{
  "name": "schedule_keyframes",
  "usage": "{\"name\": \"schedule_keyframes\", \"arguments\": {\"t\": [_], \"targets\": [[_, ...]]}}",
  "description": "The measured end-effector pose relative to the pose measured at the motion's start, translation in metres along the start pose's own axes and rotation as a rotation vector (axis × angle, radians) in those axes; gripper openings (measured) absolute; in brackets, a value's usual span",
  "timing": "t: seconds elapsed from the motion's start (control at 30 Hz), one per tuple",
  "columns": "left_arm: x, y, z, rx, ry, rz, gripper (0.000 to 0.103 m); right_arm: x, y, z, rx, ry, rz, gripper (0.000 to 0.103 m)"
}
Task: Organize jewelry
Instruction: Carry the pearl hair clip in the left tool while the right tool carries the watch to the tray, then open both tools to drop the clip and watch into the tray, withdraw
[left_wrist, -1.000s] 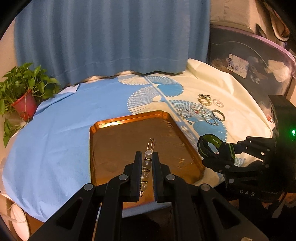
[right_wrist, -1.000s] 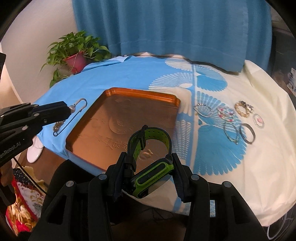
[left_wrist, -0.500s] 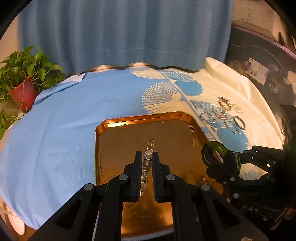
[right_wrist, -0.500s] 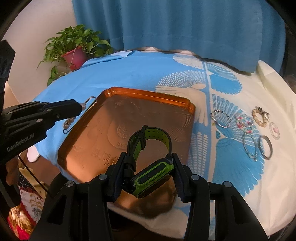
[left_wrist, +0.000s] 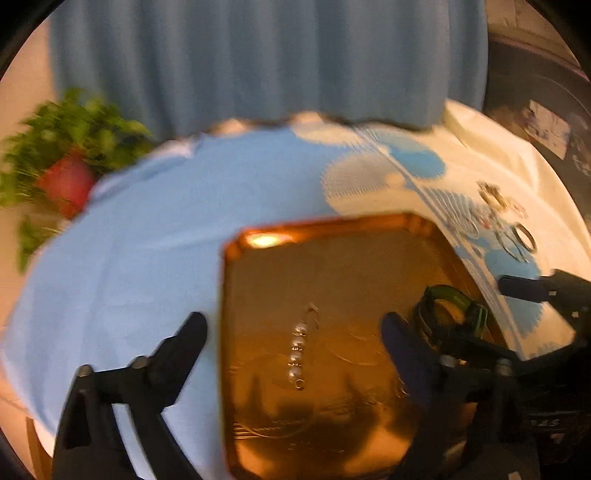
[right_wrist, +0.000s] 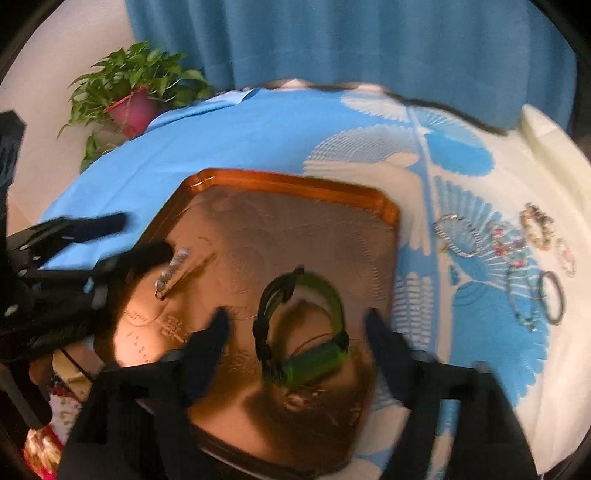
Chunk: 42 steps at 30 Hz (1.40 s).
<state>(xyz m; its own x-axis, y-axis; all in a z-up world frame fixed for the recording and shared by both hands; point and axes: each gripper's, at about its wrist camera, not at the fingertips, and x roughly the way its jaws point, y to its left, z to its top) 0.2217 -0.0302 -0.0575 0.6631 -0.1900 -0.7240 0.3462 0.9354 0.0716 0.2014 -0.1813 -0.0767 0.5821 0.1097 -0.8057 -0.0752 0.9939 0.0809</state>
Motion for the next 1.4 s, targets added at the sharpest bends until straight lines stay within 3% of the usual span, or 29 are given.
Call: {"name": "schedule_keyframes", "arguments": {"t": [0.13,0.3,0.5,0.73,1.0,1.4], "targets": [[-0.020,-0.002,-0.015,0.007,0.020,0.035,0.096,-0.024,0.000,-0.012,-0.038,-0.024,-0.050,0.088],[-0.073,-0.017,-0.053,-0.012,-0.020,0.068,0.096,-0.067,0.000,-0.053,-0.038,-0.027,-0.083,0.088],[-0.133,-0.038,-0.083,-0.058,-0.040,0.026,0.096,-0.122,0.003,-0.105,0.039,-0.070,-0.080,0.088],[-0.179,-0.063,-0.096,-0.012,-0.091,0.041,0.097,-0.180,0.012,-0.140,0.035,-0.168,-0.109,0.088],[-0.204,-0.082,-0.097,0.027,-0.137,0.043,0.098,-0.213,0.005,-0.154,0.061,-0.219,-0.121,0.089],[-0.206,-0.093,-0.097,0.047,-0.134,0.043,0.099,-0.221,-0.005,-0.163,0.096,-0.227,-0.120,0.089]]}}
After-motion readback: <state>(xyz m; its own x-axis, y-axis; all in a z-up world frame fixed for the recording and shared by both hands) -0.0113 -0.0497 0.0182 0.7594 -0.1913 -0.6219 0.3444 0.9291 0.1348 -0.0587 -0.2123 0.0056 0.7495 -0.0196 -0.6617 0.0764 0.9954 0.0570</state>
